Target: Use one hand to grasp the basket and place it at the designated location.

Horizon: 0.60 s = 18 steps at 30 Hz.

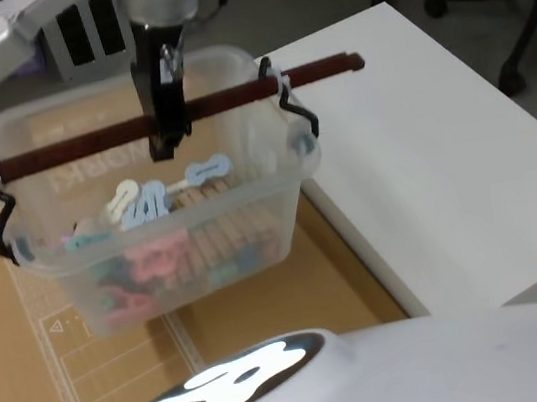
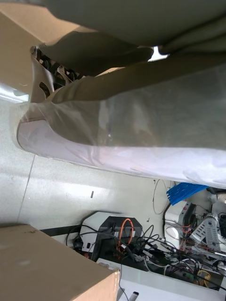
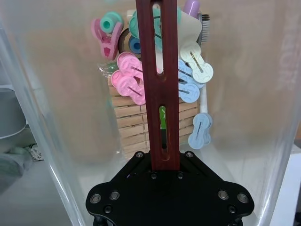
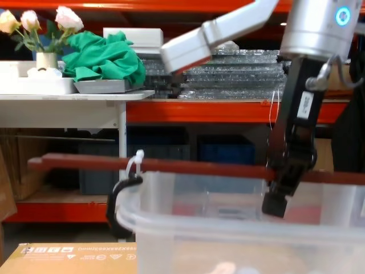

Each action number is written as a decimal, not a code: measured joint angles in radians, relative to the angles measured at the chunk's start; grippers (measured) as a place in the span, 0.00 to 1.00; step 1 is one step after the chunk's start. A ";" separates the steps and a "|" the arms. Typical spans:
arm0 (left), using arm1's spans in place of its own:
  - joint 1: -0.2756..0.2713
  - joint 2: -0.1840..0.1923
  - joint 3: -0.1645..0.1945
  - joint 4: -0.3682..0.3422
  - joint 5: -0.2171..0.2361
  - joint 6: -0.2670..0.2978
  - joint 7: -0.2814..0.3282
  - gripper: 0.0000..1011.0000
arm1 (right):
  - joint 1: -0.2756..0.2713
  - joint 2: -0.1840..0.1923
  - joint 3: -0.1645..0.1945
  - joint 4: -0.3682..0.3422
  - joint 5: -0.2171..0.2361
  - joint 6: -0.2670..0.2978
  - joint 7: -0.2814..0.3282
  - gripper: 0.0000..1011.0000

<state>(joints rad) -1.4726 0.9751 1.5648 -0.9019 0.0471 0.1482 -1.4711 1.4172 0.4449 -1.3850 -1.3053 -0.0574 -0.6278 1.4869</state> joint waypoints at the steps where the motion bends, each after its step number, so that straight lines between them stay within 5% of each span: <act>1: 0.000 0.000 0.000 0.000 0.000 0.000 0.000 0.00 | -0.003 -0.002 -0.004 0.001 0.000 0.002 -0.001 0.00; 18: 0.000 0.000 0.000 0.000 0.000 0.000 0.000 0.00 | -0.034 -0.048 -0.066 0.046 -0.003 0.040 -0.043 0.00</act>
<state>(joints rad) -1.4726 0.9752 1.5648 -0.9016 0.0473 0.1482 -1.4711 1.3832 0.3974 -1.4508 -1.2590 -0.0608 -0.5878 1.4443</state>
